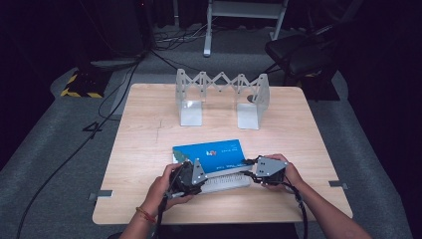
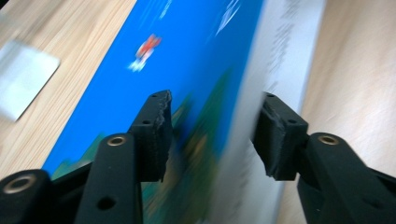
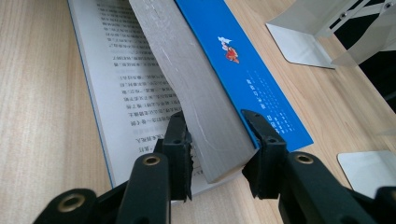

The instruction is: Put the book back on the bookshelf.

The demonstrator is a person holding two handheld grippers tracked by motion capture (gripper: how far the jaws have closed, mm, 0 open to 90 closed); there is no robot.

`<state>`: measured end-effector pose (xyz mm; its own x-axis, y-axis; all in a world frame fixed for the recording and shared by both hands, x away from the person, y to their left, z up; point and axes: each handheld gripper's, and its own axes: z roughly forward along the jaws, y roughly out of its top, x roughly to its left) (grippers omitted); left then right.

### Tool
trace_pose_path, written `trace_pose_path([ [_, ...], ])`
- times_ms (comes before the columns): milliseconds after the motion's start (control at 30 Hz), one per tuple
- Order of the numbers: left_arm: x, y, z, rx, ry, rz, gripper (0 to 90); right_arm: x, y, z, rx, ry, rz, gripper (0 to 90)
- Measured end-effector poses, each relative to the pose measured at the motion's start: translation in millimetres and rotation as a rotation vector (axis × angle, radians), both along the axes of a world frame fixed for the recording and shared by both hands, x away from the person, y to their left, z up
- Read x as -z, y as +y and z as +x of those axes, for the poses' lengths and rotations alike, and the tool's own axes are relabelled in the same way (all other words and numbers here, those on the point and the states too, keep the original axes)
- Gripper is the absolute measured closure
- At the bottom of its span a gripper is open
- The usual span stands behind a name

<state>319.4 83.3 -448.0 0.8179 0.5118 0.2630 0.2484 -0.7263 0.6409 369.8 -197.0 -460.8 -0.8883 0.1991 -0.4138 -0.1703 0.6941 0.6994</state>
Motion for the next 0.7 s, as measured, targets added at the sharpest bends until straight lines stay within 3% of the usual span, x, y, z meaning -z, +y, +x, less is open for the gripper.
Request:
trace_pose_path([
  [100,1.8,-17.3,0.8,-0.029,-0.015,0.01,43.1,-2.3,3.0,-4.4,0.001,0.0,-0.002,65.9],
  [200,7.4,-24.2,3.4,-0.04,-0.016,0.025,44.0,-3.7,5.9,-7.5,0.005,0.002,-0.002,65.9],
  [400,10.8,-15.9,7.1,-0.027,-0.015,0.011,56.9,-4.1,10.4,-10.7,-0.009,0.006,0.005,65.2],
  [500,12.1,-9.9,7.7,-0.017,-0.01,-0.003,58.6,-0.4,8.8,-5.0,-0.044,0.04,0.053,61.9],
  [567,13.1,-8.1,7.9,-0.014,-0.006,-0.008,58.8,4.2,5.7,2.4,-0.071,0.087,0.106,60.6],
  [667,13.8,-5.9,9.7,-0.016,0.009,-0.027,56.9,6.6,5.2,6.6,-0.099,0.096,0.114,62.0],
  [700,13.7,-5.4,10.2,-0.017,0.013,-0.029,56.9,5.9,6.7,6.3,-0.108,0.075,0.097,63.7],
])
